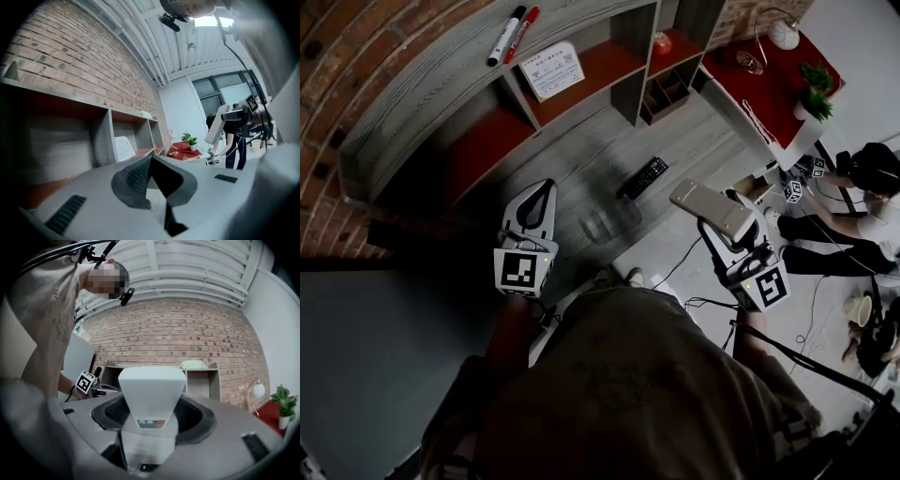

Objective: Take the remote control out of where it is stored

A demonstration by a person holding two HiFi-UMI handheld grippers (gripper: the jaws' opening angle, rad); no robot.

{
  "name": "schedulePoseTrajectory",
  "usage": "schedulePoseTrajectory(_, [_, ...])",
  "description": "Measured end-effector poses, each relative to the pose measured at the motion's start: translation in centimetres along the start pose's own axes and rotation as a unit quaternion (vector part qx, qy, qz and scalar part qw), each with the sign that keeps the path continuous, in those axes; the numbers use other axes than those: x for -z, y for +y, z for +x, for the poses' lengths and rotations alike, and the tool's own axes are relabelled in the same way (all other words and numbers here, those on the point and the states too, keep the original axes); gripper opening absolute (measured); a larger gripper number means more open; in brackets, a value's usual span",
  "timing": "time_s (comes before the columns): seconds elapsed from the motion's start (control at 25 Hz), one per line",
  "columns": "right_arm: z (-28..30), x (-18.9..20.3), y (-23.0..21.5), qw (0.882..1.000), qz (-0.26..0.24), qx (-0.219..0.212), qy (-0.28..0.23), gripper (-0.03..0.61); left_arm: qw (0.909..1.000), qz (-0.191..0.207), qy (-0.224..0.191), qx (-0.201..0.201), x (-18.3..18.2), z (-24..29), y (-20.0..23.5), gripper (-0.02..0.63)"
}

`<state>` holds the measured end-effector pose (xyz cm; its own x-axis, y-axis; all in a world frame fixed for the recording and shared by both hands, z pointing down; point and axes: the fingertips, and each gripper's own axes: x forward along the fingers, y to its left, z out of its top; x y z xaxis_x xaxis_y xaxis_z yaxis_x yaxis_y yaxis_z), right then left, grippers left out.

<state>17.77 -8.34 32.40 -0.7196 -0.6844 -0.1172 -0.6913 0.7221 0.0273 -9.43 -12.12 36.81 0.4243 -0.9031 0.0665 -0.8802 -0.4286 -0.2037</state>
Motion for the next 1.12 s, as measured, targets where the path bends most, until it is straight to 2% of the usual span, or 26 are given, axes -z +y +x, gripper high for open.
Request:
schedulePoseTrajectory(0.68, [-2.0,1.2,-0.3,1.0,0.015,0.022,0.01,0.295,0.9997,0.012,0.012,0.018,0.5,0.4,-1.2,0.011])
schedulePoseTrajectory(0.96, [-0.9,1.8,-0.3,1.0,0.013,0.011,0.017,0.295,0.9996,0.005,0.017,0.021,1.0,0.1,-1.3,0.011])
schedulePoseTrajectory(1.12, [0.8,2.9,-1.2,0.998,-0.016,-0.01,0.052,0.295,0.9997,0.0,0.013,0.022,1.1,0.1,-1.5,0.011])
